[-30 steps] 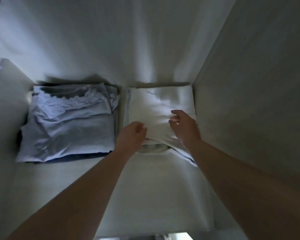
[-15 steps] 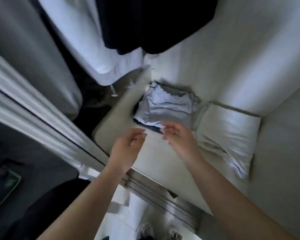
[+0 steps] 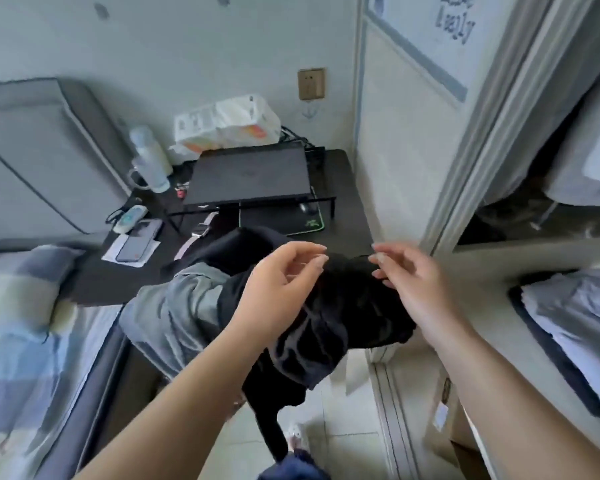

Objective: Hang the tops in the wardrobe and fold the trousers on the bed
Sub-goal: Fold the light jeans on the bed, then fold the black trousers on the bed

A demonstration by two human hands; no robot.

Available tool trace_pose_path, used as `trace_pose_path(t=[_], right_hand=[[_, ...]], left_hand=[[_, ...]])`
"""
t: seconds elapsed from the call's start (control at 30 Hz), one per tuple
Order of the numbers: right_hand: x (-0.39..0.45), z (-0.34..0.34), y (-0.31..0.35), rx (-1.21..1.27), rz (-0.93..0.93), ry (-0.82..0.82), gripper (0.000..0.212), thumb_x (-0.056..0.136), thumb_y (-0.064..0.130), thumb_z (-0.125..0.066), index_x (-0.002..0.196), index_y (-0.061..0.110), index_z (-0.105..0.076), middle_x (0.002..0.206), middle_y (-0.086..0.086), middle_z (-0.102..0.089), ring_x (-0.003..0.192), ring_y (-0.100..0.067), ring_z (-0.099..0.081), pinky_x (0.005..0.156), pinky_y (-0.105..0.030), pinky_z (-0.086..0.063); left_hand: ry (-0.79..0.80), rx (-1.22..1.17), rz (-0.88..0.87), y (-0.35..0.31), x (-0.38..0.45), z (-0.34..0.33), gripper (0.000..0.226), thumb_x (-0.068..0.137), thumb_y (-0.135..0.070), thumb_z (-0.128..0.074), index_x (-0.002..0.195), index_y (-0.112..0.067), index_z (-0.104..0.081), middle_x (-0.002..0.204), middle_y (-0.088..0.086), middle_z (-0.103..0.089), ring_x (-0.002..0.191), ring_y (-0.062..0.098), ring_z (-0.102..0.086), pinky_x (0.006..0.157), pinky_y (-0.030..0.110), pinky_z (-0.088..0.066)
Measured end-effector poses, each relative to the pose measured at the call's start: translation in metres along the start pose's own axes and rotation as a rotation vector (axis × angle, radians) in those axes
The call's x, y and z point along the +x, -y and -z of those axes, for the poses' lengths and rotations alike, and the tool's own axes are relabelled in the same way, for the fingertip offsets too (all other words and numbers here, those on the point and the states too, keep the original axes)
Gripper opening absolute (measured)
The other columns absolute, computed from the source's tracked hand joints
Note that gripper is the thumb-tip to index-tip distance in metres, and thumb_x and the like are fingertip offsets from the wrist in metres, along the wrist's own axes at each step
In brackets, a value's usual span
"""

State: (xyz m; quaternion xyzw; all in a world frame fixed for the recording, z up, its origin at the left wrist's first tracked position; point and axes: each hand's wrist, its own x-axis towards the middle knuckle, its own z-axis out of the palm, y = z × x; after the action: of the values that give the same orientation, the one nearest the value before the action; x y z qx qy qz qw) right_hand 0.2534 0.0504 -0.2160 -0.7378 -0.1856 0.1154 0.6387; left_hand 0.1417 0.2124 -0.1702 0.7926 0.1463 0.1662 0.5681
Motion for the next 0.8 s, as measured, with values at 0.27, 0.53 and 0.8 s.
trace_pose_path(t=[0.27,0.53,0.8], right_hand=[[0.010,-0.056,0.032,-0.352,0.124,0.162,0.016,0.086,0.033,-0.062,0.099,0.042,-0.063,0.096,0.022,-0.065,0.092,0.008,-0.059,0.084,-0.014,-0.044],[0.010,-0.038,0.026,-0.878,-0.043,0.357,0.070,0.075,0.059,-0.063,0.137,0.036,-0.043,0.133,0.016,-0.044,0.126,-0.003,-0.039,0.098,-0.021,-0.031],[-0.012,-0.047,0.006,-0.748,0.121,0.066,0.027,0.078,0.022,-0.075,0.105,0.022,-0.070,0.123,0.006,-0.060,0.116,-0.010,-0.053,0.099,-0.019,-0.035]], left_hand=[[-0.250,-0.045,0.084,0.029,-0.010,0.092,0.015,0.091,-0.015,-0.060,0.095,-0.028,-0.067,0.090,-0.012,-0.073,0.089,0.007,-0.068,0.088,0.027,-0.052],[0.349,0.681,-0.248,0.054,0.025,0.065,0.062,0.083,-0.048,-0.065,0.139,-0.035,-0.042,0.143,-0.009,-0.043,0.135,0.011,-0.034,0.112,0.035,-0.030],[0.414,0.935,-0.602,0.066,0.039,0.039,0.069,0.073,-0.048,-0.074,0.136,-0.038,-0.049,0.145,-0.004,-0.045,0.134,0.019,-0.041,0.112,0.046,-0.026]])
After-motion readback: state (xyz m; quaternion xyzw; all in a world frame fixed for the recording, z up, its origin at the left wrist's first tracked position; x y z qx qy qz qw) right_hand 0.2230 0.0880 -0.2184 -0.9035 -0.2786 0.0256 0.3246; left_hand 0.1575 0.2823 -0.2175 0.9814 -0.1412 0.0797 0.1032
